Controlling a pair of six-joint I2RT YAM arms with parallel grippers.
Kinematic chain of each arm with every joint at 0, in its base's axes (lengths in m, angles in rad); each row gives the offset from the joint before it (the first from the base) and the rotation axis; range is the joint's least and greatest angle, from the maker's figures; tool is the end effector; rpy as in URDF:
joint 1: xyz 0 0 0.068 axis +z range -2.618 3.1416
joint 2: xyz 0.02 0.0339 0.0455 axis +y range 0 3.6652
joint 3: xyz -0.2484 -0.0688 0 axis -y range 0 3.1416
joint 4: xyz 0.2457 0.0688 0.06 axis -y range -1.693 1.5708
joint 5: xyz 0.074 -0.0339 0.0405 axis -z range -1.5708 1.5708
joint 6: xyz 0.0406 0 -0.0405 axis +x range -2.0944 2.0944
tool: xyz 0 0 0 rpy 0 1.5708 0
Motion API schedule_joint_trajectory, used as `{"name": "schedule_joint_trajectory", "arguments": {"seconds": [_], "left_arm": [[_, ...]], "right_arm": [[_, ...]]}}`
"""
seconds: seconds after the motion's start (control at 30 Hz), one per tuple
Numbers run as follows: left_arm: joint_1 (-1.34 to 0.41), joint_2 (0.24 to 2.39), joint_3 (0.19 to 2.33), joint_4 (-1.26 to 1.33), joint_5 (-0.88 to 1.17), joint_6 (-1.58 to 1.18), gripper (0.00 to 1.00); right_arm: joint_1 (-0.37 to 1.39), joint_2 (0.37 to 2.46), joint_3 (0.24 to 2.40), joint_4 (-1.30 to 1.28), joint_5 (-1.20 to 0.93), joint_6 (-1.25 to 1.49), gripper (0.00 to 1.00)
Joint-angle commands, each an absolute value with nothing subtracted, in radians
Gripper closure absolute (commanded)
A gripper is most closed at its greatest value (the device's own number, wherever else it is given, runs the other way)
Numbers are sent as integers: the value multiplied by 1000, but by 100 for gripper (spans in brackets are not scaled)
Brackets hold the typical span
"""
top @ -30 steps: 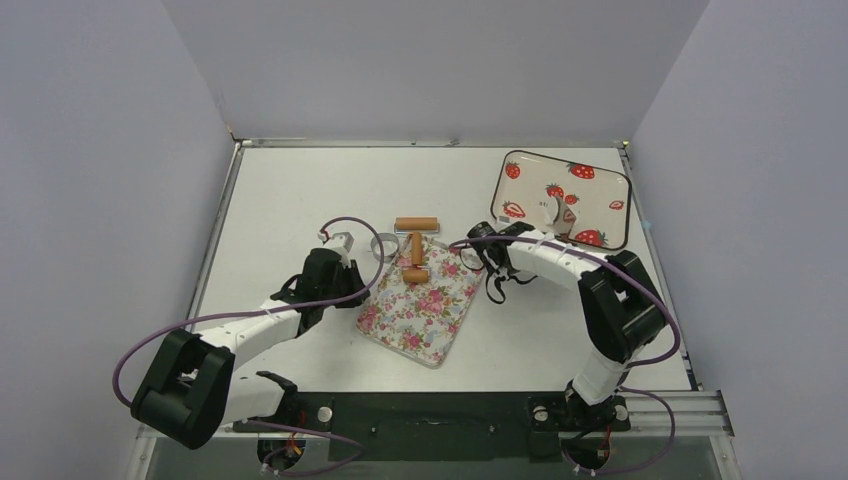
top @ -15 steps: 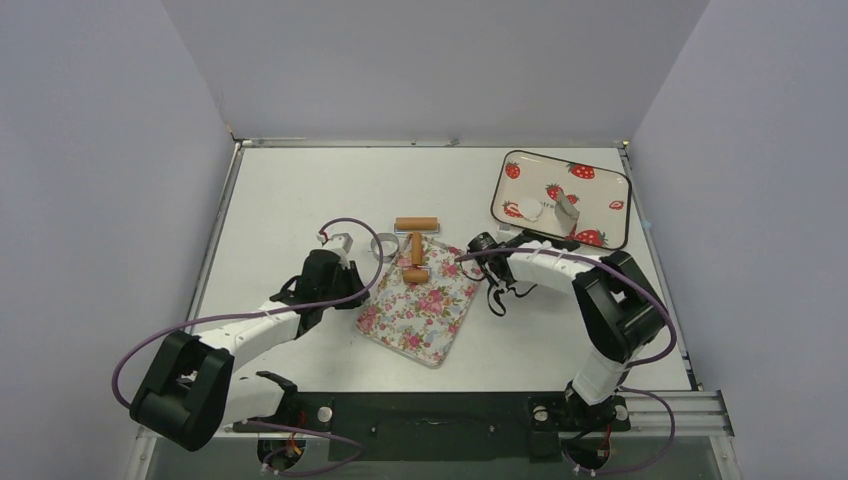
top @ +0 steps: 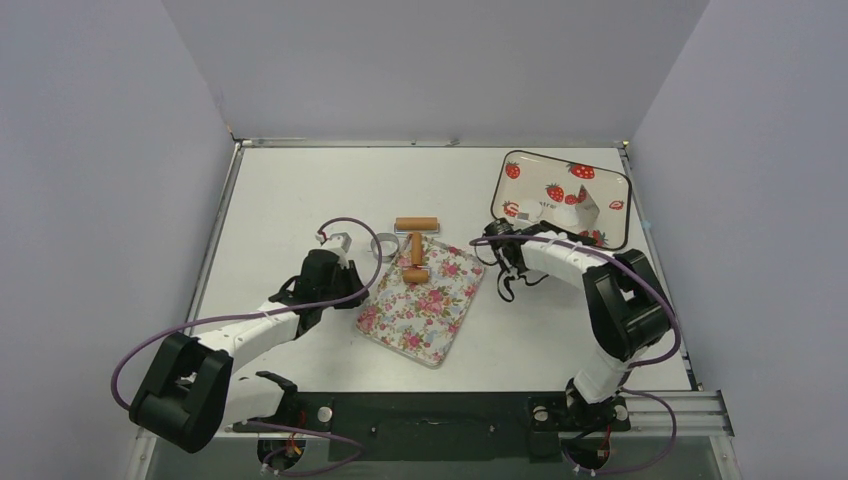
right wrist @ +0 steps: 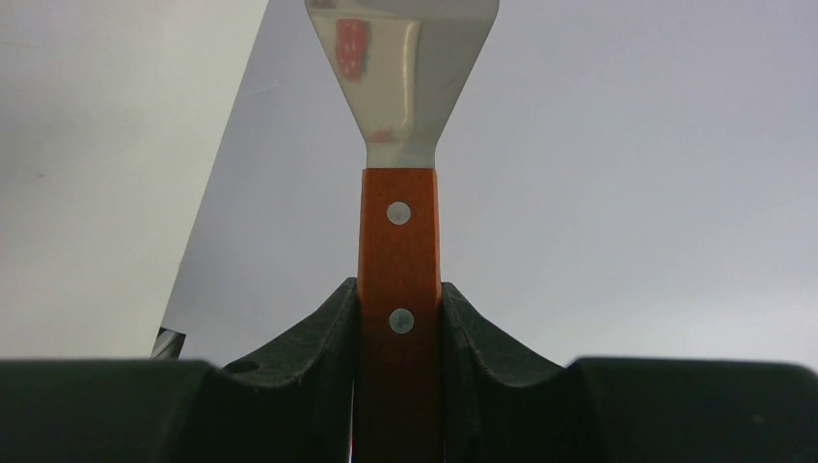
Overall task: Roll out the dumpling wrappers from the dough
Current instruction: Place the dumpling wrapper on the plate, then place the spatula on the work surface.
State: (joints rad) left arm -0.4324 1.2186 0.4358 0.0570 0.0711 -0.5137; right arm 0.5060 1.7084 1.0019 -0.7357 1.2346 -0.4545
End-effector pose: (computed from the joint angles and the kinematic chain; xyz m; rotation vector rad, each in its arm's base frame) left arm 0.2135 -0.1017 0.1399 -0.0582 2.3606 -0.5583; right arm 0.2732 0.1076 0.1590 -1.0337 2.2269 -1.7363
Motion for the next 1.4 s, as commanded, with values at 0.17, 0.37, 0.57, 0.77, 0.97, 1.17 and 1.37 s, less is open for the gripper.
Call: {"name": "schedule_joint_trajectory", "arguments": {"seconds": [0.17,0.37,0.57,0.77,0.97,1.17,1.37], "left_arm": [[-425,1203,435,108,71,-523,86],[-423,1204,436,108,66,-520,86],[-423,1206,443,130,91,-513,86],[-419,1211,457,128,134,-494,86],[-416,1206,491,100,192,-429,85],[-397,1187,512,87,220,-370,85],[-331,1117,526,79,227,-336,85]], "right_arm": [[404,1582,1062,-813,1277,-358,100],[359,1508,1171,-917,1070,-172,100],[401,1330,1176,-884,636,-50,100],[599,1229,1086,-837,279,37,100],[782,1113,983,-774,88,152,100],[1088,1143,955,-790,-59,177,100],[1136,1307,1017,-932,-81,32,100]]}}
